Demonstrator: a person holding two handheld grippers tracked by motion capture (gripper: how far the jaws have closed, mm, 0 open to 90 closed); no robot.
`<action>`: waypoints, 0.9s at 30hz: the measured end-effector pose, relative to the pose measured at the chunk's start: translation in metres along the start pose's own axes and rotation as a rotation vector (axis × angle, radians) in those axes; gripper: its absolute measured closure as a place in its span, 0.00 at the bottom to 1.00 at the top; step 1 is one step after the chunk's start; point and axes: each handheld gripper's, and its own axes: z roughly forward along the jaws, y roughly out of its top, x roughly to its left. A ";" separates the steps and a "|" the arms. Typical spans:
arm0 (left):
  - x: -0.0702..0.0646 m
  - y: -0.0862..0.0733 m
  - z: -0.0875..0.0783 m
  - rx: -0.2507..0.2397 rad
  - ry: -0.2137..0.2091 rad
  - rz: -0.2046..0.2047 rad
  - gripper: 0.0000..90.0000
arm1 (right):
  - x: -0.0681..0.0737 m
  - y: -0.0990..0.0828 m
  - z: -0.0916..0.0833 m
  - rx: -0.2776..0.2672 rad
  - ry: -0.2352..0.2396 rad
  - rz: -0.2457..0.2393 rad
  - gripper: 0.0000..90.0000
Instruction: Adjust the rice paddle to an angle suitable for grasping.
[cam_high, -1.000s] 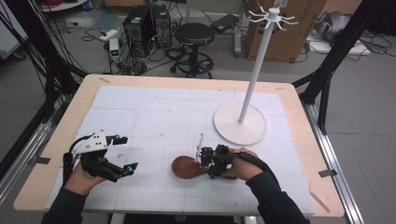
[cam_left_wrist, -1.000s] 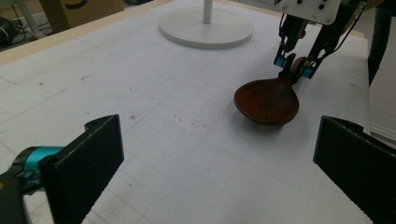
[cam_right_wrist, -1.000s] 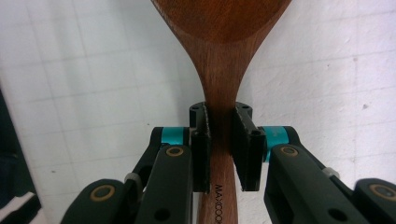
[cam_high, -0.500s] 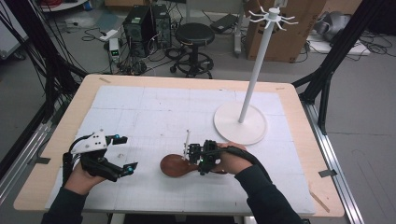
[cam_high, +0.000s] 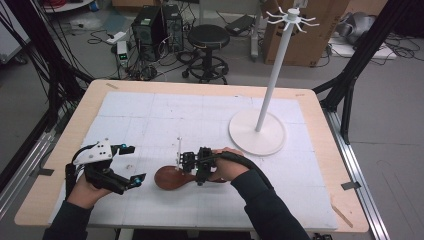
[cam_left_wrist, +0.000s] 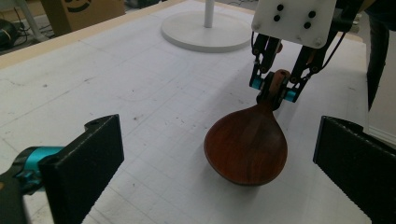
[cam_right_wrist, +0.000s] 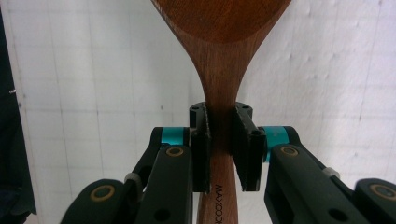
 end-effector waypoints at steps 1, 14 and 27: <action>0.000 0.000 0.000 -0.003 -0.002 -0.002 0.03 | 0.000 0.002 0.000 0.004 0.001 -0.001 0.87; 0.001 0.000 -0.001 -0.003 -0.001 -0.003 0.03 | -0.004 0.022 0.008 0.021 0.005 -0.023 0.87; 0.001 0.000 0.000 0.000 -0.003 -0.001 0.03 | -0.001 0.034 0.014 0.022 0.022 -0.035 0.87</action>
